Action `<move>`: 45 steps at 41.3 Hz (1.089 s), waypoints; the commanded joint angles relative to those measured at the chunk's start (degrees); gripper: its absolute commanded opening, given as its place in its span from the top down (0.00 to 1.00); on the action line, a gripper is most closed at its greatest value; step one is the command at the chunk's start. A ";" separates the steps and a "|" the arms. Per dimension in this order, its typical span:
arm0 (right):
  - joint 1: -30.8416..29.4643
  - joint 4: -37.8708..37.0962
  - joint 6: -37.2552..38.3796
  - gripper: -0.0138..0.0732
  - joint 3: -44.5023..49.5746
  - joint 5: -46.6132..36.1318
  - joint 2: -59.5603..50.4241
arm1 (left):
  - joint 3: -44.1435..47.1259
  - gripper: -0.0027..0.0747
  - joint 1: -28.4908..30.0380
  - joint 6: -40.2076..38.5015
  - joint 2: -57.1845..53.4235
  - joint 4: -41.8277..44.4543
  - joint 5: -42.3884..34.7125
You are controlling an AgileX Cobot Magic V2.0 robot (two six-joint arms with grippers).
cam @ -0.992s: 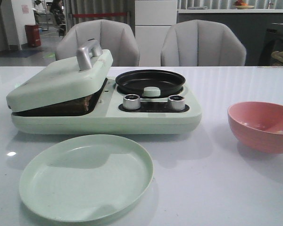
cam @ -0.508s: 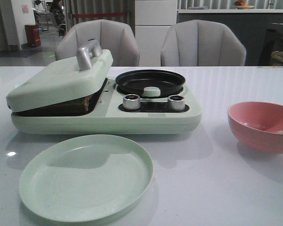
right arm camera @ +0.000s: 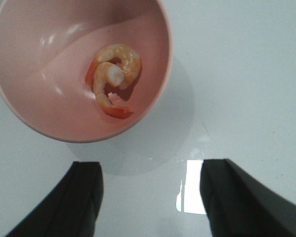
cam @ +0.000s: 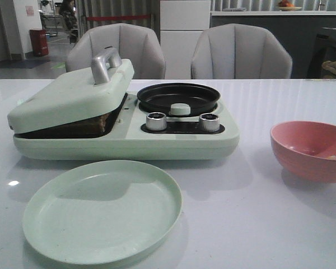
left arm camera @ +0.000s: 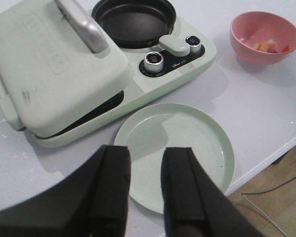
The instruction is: Make breakfast with bread and shrimp
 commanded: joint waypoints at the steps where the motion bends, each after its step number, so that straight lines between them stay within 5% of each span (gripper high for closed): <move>1: -0.41 0.33 -0.35 0.24 -1.72 -1.43 -2.04 | 0.50 0.63 1.57 -1.18 -3.76 -0.70 -4.84; 19: -0.41 0.33 -0.35 0.24 -1.72 -1.38 -2.04 | 1.78 0.64 4.74 -1.30 -8.13 -0.70 -4.37; 30: -0.41 0.28 -0.35 0.24 -1.72 -1.70 -1.99 | 1.78 0.83 4.74 -1.30 -8.13 -0.70 -4.37; 45: -0.41 -0.55 -1.13 0.24 -5.74 -4.08 1.26 | 1.78 0.84 4.74 -1.30 -8.13 -0.70 -4.37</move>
